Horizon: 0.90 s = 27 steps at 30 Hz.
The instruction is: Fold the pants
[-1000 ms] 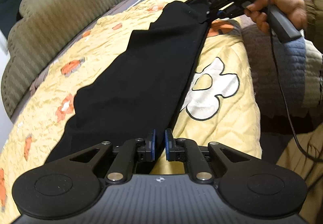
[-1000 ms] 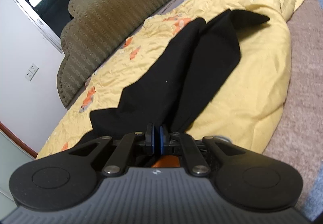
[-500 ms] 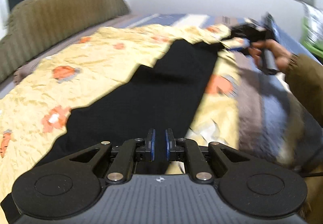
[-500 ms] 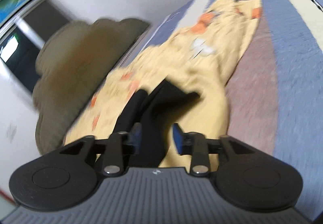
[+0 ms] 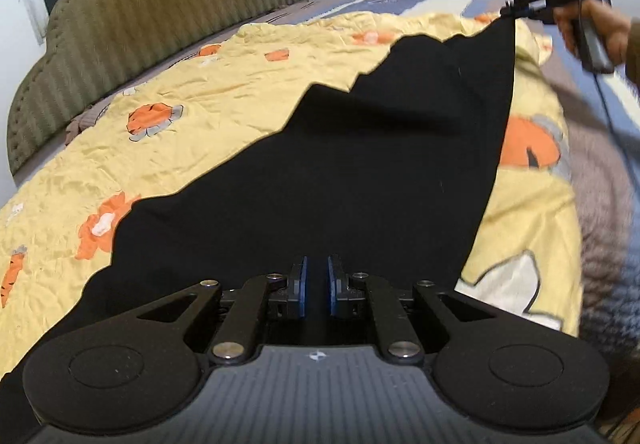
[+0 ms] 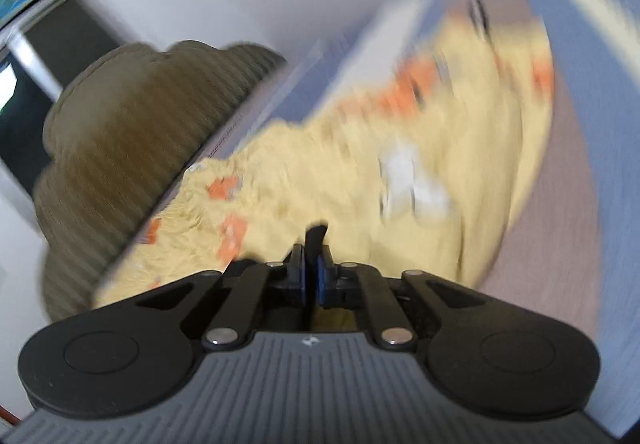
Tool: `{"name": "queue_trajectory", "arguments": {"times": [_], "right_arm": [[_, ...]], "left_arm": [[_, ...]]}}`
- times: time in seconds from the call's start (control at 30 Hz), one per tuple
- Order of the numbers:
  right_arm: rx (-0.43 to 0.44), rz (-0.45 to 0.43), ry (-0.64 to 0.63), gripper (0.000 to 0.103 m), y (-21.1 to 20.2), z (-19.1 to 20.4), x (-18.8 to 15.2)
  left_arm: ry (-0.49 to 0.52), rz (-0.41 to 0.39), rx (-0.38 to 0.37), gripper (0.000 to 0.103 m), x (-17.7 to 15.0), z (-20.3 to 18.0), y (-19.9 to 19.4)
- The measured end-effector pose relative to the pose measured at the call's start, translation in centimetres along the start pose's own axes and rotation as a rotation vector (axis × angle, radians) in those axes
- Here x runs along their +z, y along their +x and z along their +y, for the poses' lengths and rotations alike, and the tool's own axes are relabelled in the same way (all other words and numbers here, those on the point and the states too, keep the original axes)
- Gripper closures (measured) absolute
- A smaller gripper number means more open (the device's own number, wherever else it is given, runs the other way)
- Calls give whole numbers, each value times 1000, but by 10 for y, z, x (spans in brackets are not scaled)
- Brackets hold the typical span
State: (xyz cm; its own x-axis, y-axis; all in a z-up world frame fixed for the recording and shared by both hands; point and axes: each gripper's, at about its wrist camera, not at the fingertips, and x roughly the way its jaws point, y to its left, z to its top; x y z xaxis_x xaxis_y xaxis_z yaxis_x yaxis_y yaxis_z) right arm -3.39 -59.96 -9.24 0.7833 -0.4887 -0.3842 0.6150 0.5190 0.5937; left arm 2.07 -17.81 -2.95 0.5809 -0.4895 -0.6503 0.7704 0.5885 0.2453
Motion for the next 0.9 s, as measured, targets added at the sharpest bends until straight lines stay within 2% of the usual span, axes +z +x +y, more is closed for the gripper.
{"name": "queue_trajectory", "arguments": {"times": [0.07,0.17,0.2,0.23,0.27,0.3,0.33,0.37,0.4,0.5,0.53,0.6,0.67,0.7,0.77,0.8,0.83,0.9], "right_arm": [[-33,-9,-49,96,4,-3,10],[-154,112,-55,93,28,-29,7],[-198,135,-55,96,32,-38,3],[-222,115,-31,94,27,-48,-2],[-262,63,-1,87,17,-52,-3],[-324,-15,6,72,5,-52,-4],[-338,-78,-7,70,-3,-48,-5],[-272,-102,-27,70,-9,-42,-5],[-183,-72,-33,70,-9,-35,-4],[107,142,8,65,12,-12,-9],[172,195,37,60,21,-4,-13],[219,281,57,48,41,13,-26],[193,342,39,46,60,25,-39],[183,347,25,47,66,31,-46],[156,313,13,75,70,36,-47],[155,310,30,96,72,37,-44],[166,303,46,97,70,37,-40],[178,284,-2,97,61,45,-34]], "left_arm": [[33,-23,26,94,-4,-6,0],[61,-33,46,94,-5,-12,-1],[67,-35,49,94,-6,-13,-2],[67,-35,51,94,-7,-14,-2],[65,-35,52,94,-7,-13,-2],[61,-35,53,94,-6,-14,-1],[56,-34,52,94,-6,-14,-1],[52,-34,51,94,-6,-13,-1],[49,-34,51,94,-5,-13,1],[54,-32,55,94,-6,-14,1],[65,-31,59,94,-6,-15,0],[89,-31,69,94,-6,-18,1],[105,-31,76,94,-6,-20,0],[110,-32,77,94,-6,-21,0],[110,-34,76,94,-7,-21,0],[107,-36,74,94,-7,-21,0],[103,-39,71,94,-7,-19,0],[97,-44,67,94,-9,-18,-1]]}}
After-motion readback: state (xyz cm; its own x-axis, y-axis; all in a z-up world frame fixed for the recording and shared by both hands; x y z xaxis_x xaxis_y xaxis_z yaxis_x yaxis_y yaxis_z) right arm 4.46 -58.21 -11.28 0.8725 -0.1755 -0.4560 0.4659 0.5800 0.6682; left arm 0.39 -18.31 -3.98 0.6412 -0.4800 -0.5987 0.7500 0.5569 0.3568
